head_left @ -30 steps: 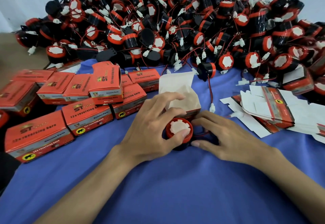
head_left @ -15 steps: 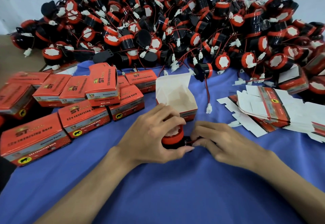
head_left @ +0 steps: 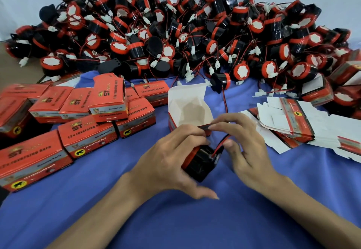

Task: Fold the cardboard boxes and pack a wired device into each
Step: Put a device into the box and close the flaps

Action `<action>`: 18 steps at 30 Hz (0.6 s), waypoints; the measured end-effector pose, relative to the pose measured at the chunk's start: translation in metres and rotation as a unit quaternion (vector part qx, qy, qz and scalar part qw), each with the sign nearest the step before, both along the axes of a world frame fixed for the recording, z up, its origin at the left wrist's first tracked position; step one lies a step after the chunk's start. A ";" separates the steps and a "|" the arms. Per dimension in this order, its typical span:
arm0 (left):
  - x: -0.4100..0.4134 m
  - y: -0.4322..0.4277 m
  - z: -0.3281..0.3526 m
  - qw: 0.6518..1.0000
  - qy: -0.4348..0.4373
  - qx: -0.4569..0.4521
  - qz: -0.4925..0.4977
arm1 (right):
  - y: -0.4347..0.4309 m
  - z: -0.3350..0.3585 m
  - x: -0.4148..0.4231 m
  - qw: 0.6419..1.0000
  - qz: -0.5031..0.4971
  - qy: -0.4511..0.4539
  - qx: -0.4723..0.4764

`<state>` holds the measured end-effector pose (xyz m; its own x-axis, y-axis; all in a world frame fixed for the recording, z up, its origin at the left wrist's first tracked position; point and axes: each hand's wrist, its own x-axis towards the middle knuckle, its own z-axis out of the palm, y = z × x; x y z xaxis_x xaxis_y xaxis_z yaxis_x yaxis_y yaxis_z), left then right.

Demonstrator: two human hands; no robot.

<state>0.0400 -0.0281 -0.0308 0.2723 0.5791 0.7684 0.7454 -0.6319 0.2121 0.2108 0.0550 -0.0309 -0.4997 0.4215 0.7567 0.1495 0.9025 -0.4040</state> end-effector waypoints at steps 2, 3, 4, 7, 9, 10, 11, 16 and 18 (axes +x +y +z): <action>-0.001 0.002 -0.002 1.000 0.001 0.013 -0.013 | -0.002 -0.003 0.000 0.999 0.016 -0.018 -0.030; -0.001 0.002 -0.003 1.000 0.000 0.022 -0.020 | -0.003 -0.004 0.000 0.997 0.036 -0.023 -0.062; -0.001 0.003 -0.005 0.999 -0.003 0.034 -0.025 | -0.005 -0.004 -0.001 0.991 0.070 -0.026 -0.109; 0.005 0.006 -0.008 0.996 -0.059 0.058 -0.038 | -0.013 -0.002 0.000 0.949 0.196 -0.059 -0.241; 0.008 0.007 -0.011 0.989 -0.127 0.065 -0.050 | -0.018 -0.001 0.000 0.933 0.223 -0.119 -0.255; 0.009 0.008 -0.012 0.985 -0.152 0.062 -0.062 | -0.020 0.000 -0.001 0.932 0.223 -0.139 -0.248; 0.010 0.008 -0.014 0.982 -0.167 0.055 -0.075 | -0.021 0.001 -0.001 0.933 0.222 -0.149 -0.243; 0.006 0.009 -0.012 0.978 -0.187 0.000 -0.087 | -0.022 0.006 0.000 0.933 0.183 -0.194 -0.242; 0.004 0.007 -0.010 0.978 -0.180 -0.035 -0.097 | -0.021 0.006 -0.001 0.935 0.170 -0.176 -0.257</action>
<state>0.0443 -0.0208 -0.0406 0.1002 0.5990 0.7945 0.4821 -0.7277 0.4878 0.2100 0.0341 -0.0251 -0.8503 0.4563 0.2623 0.0946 0.6229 -0.7766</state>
